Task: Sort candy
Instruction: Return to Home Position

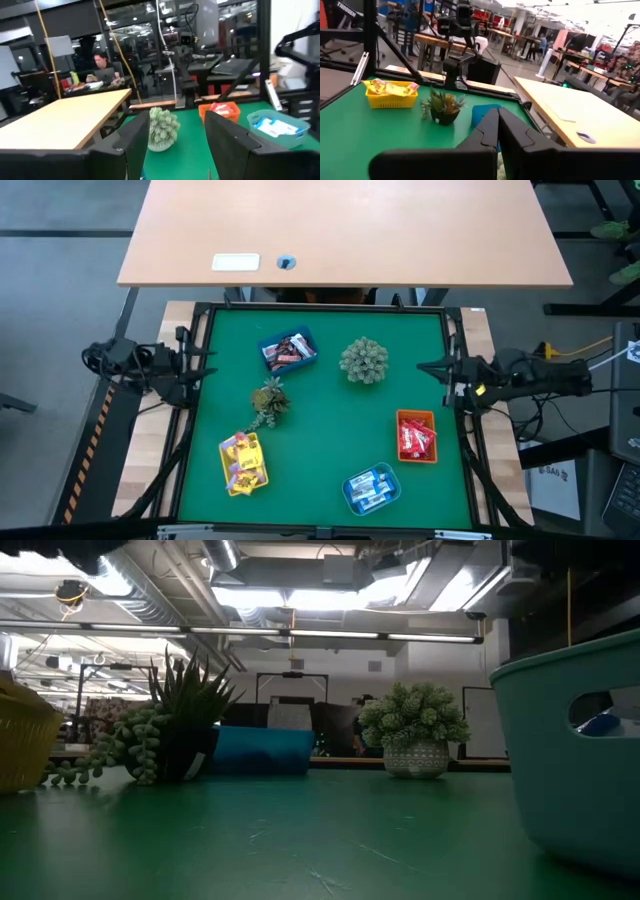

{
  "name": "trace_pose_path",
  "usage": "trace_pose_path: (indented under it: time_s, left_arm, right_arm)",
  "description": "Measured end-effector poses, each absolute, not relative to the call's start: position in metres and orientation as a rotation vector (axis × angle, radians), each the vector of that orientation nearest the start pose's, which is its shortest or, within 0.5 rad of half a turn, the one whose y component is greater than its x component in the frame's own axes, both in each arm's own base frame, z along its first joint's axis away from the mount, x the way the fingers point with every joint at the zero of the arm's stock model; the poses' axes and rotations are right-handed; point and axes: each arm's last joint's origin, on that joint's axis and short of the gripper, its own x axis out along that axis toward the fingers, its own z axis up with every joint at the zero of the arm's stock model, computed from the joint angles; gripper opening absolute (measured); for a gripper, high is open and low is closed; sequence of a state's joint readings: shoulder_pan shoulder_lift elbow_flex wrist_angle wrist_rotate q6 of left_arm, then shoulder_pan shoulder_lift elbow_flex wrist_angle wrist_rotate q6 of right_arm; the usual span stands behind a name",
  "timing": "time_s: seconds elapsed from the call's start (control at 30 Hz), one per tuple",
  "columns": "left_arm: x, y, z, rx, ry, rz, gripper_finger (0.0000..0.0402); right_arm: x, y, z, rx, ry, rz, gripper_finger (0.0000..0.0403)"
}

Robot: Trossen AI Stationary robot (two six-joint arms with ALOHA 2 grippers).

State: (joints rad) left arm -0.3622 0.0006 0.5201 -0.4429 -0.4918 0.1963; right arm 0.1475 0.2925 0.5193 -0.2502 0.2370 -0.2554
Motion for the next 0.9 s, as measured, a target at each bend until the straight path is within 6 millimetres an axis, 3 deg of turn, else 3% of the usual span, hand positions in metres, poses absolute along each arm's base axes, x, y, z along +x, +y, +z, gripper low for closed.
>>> trace_pose_path:
  time_s: [0.2, 0.47, 0.8, 0.9]
  left_arm:
    - [0.053, -0.005, 0.260, 0.163, -0.039, 0.175, 0.0179]
    - [0.070, -0.007, 0.231, 0.137, -0.023, 0.239, 0.0179]
    - [0.077, -0.006, 0.213, 0.073, 0.022, 0.282, 0.0179]
    - [0.079, -0.006, 0.206, 0.069, 0.037, 0.286, 0.0179]
  right_arm:
    - [0.089, 0.001, 0.248, -0.223, -0.032, -0.129, 0.0007]
    - [0.099, -0.006, 0.204, -0.138, 0.028, -0.097, 0.0007]
    - [0.103, -0.012, 0.162, -0.015, 0.151, -0.068, 0.0007]
    - [0.104, -0.013, 0.160, 0.008, 0.145, -0.065, 0.0007]
